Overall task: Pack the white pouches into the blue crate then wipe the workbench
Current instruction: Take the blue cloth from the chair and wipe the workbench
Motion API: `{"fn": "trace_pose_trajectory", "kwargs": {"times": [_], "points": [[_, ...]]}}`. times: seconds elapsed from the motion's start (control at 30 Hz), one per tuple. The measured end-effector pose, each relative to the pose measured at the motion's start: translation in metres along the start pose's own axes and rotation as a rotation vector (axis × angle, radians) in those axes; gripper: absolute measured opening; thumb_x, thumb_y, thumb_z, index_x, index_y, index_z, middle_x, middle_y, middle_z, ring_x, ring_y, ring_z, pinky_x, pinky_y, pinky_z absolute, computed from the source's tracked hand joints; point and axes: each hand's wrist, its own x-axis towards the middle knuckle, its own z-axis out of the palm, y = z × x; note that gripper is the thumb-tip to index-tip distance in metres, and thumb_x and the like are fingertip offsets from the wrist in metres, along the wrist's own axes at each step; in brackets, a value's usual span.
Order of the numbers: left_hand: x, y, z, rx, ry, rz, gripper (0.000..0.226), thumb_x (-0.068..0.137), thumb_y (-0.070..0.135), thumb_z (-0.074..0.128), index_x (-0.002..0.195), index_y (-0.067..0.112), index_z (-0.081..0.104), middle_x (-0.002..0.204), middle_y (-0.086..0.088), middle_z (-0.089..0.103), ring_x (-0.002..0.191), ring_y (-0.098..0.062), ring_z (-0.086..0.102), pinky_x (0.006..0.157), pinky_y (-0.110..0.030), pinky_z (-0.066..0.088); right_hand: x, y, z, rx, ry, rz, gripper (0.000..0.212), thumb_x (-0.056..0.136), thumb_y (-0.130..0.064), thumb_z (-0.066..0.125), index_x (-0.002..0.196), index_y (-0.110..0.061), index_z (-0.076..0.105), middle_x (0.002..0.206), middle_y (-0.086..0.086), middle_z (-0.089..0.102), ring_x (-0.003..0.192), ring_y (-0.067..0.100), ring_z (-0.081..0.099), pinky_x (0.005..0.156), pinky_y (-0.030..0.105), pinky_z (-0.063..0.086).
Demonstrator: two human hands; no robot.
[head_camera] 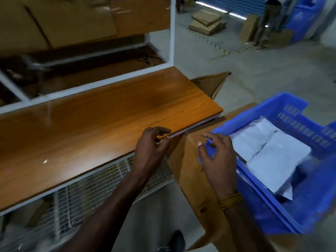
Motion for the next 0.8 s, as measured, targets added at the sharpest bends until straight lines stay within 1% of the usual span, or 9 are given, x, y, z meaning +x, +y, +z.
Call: {"fn": "trace_pose_trajectory", "kwargs": {"times": [0.07, 0.13, 0.23, 0.33, 0.47, 0.5, 0.57, 0.63, 0.8], "points": [[-0.021, -0.019, -0.035, 0.011, 0.085, -0.055, 0.018, 0.095, 0.027, 0.061, 0.111, 0.031, 0.066, 0.116, 0.005, 0.061, 0.093, -0.008, 0.060, 0.077, -0.032, 0.053, -0.005, -0.022, 0.025, 0.014, -0.114, -0.056, 0.027, 0.088, -0.021, 0.068, 0.115, -0.022, 0.066, 0.107, 0.002, 0.053, 0.099, 0.017, 0.056, 0.088, 0.022, 0.041], [-0.047, -0.039, -0.070, 0.027, 0.169, -0.126, 0.016, 0.095, 0.027, 0.061, 0.109, 0.034, 0.064, 0.116, 0.006, 0.061, 0.092, -0.006, 0.060, 0.077, -0.033, 0.053, -0.018, -0.049, 0.052, 0.035, -0.248, -0.108, 0.028, 0.091, -0.025, 0.065, 0.118, -0.023, 0.065, 0.112, 0.003, 0.053, 0.099, 0.017, 0.057, 0.087, 0.027, 0.046], [-0.097, -0.070, -0.122, 0.030, 0.321, -0.251, 0.015, 0.095, 0.026, 0.061, 0.107, 0.033, 0.065, 0.113, 0.007, 0.062, 0.088, -0.003, 0.060, 0.072, -0.027, 0.050, -0.052, -0.093, 0.092, 0.067, -0.418, -0.192, 0.029, 0.094, -0.032, 0.061, 0.123, -0.026, 0.063, 0.121, 0.001, 0.052, 0.096, 0.016, 0.058, 0.078, 0.027, 0.047], [-0.158, -0.096, -0.172, 0.050, 0.487, -0.372, 0.014, 0.093, 0.024, 0.063, 0.104, 0.029, 0.068, 0.104, 0.009, 0.066, 0.078, -0.002, 0.060, 0.066, -0.026, 0.048, -0.098, -0.141, 0.127, 0.107, -0.554, -0.316, 0.027, 0.095, -0.034, 0.059, 0.121, -0.029, 0.062, 0.118, -0.002, 0.051, 0.089, 0.012, 0.056, 0.069, 0.023, 0.043], [-0.244, -0.127, -0.226, 0.058, 0.655, -0.513, 0.013, 0.088, 0.029, 0.063, 0.100, 0.030, 0.068, 0.095, 0.011, 0.070, 0.074, -0.003, 0.063, 0.066, -0.029, 0.052, -0.167, -0.196, 0.165, 0.189, -0.754, -0.439, 0.026, 0.094, -0.034, 0.059, 0.119, -0.028, 0.063, 0.115, -0.005, 0.049, 0.094, 0.012, 0.057, 0.067, 0.021, 0.044], [-0.265, -0.134, -0.236, 0.065, 0.686, -0.539, 0.014, 0.089, 0.029, 0.063, 0.102, 0.029, 0.068, 0.098, 0.009, 0.070, 0.076, -0.003, 0.063, 0.067, -0.027, 0.051, -0.185, -0.208, 0.173, 0.217, -0.796, -0.469, 0.025, 0.094, -0.034, 0.059, 0.118, -0.029, 0.062, 0.115, -0.005, 0.049, 0.095, 0.013, 0.058, 0.070, 0.025, 0.048], [-0.307, -0.146, -0.255, 0.077, 0.744, -0.587, 0.017, 0.090, 0.024, 0.064, 0.106, 0.026, 0.069, 0.102, 0.008, 0.069, 0.074, 0.001, 0.062, 0.064, -0.014, 0.045, -0.220, -0.231, 0.185, 0.245, -0.852, -0.516, 0.026, 0.093, -0.034, 0.059, 0.118, -0.031, 0.061, 0.115, -0.006, 0.048, 0.097, 0.013, 0.058, 0.076, 0.036, 0.054], [-0.346, -0.156, -0.272, 0.089, 0.800, -0.644, 0.020, 0.089, 0.021, 0.065, 0.109, 0.024, 0.069, 0.102, 0.009, 0.068, 0.069, 0.001, 0.060, 0.058, -0.007, 0.039, -0.254, -0.254, 0.194, 0.235, -0.903, -0.566, 0.027, 0.093, -0.034, 0.058, 0.120, -0.032, 0.060, 0.115, -0.008, 0.046, 0.096, 0.011, 0.056, 0.078, 0.037, 0.056], [-0.432, -0.169, -0.306, 0.109, 0.949, -0.767, 0.028, 0.089, 0.027, 0.064, 0.116, 0.027, 0.065, 0.100, 0.006, 0.066, 0.069, -0.002, 0.059, 0.063, -0.024, 0.043, -0.333, -0.304, 0.219, 0.278, -1.065, -0.692, 0.031, 0.093, -0.037, 0.057, 0.125, -0.032, 0.056, 0.118, -0.006, 0.045, 0.094, 0.013, 0.059, 0.072, 0.035, 0.057]]}}
